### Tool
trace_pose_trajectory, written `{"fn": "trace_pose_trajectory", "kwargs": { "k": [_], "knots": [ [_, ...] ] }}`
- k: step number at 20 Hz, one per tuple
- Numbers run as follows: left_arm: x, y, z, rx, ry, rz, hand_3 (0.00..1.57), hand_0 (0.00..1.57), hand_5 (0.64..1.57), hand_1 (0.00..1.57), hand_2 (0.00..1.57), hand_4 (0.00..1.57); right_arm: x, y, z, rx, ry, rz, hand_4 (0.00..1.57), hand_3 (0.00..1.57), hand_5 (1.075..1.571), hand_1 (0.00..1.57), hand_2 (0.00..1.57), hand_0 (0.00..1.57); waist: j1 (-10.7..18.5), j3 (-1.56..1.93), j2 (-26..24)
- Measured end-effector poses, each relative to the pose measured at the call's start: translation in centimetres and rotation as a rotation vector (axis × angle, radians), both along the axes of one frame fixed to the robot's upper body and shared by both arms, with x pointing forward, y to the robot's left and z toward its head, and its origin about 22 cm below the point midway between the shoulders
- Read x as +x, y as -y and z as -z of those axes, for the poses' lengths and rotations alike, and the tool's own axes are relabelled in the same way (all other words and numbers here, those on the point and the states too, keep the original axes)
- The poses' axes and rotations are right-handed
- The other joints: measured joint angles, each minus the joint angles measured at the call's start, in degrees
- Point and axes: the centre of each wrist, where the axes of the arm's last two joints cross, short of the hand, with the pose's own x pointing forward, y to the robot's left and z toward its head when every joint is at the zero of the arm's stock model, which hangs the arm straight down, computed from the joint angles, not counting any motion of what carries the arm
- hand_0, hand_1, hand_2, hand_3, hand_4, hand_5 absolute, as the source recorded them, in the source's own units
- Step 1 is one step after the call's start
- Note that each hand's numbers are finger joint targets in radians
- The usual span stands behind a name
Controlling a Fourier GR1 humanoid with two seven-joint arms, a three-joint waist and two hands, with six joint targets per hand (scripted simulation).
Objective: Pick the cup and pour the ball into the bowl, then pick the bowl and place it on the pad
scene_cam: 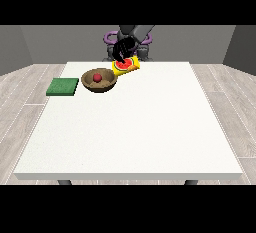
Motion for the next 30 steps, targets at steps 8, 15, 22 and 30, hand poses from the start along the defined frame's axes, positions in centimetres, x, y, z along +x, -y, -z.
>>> {"fn": "trace_pose_trajectory", "kwargs": {
  "k": [8,15,22,30],
  "knots": [
    [1.1,-6.0,-1.4,-0.619,-0.037,-0.145,1.57,1.15,1.570,1.15,1.57,0.82,-2.1,2.1,1.2,-0.003,-0.011,0.030,0.39,0.00,1.565,0.00,0.00,0.00,1.9,-0.20,-0.8],
    [-1.8,-13.6,2.2,-0.980,0.007,-0.164,1.57,1.55,1.505,1.55,1.57,1.42,-3.5,1.9,-0.3,-0.001,0.068,0.008,0.41,0.00,1.566,0.00,0.00,0.00,1.5,-0.42,4.3],
    [-2.6,-11.7,1.0,-1.527,-0.033,-0.043,1.06,1.22,1.560,1.22,1.39,0.70,-3.9,1.4,-1.0,0.012,0.103,0.012,0.48,0.06,1.565,0.00,0.00,0.00,4.1,-1.07,7.1],
    [-2.2,-16.9,-1.6,-2.011,-0.100,0.320,0.00,0.00,1.557,0.00,0.00,0.00,-4.3,-0.7,-1.9,0.025,0.150,0.046,0.49,0.00,1.566,0.00,0.00,0.00,8.9,-0.60,13.1]
  ]
}}
